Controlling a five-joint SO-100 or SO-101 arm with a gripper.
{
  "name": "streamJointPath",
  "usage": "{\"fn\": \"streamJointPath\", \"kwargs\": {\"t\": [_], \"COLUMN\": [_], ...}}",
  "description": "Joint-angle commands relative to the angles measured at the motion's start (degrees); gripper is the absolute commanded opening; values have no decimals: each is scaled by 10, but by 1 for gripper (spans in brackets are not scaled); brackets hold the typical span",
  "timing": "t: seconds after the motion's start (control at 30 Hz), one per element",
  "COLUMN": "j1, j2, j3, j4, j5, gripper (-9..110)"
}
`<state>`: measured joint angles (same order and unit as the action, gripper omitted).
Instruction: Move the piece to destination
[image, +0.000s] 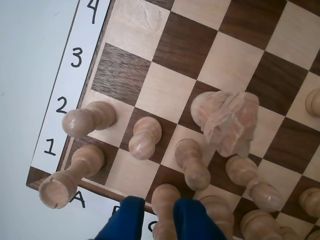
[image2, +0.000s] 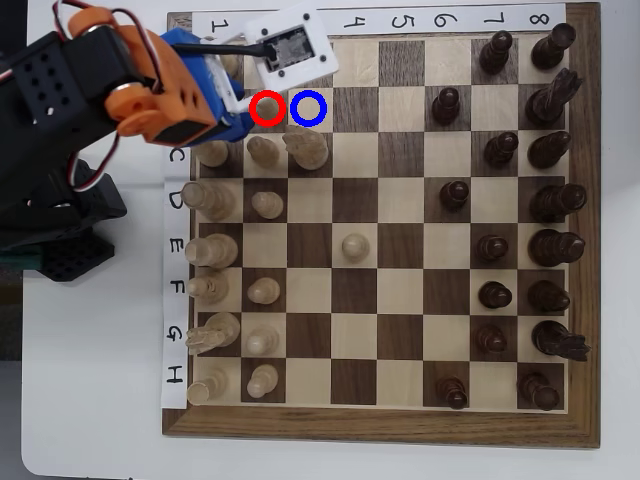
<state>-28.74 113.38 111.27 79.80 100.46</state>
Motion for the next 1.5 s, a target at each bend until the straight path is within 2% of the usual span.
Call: {"fn": "streamJointPath", "kwargs": {"t": [0.0,0.6,1.17,1.47], "j1": [18,21,12,-11], "j2": [-4,5,6,-34], "j3": [-4,4,-3,0], "j4": [-42,-39,-27,-62], "j5": [273,279,243,289], "gripper": [11,11,9,8]}}
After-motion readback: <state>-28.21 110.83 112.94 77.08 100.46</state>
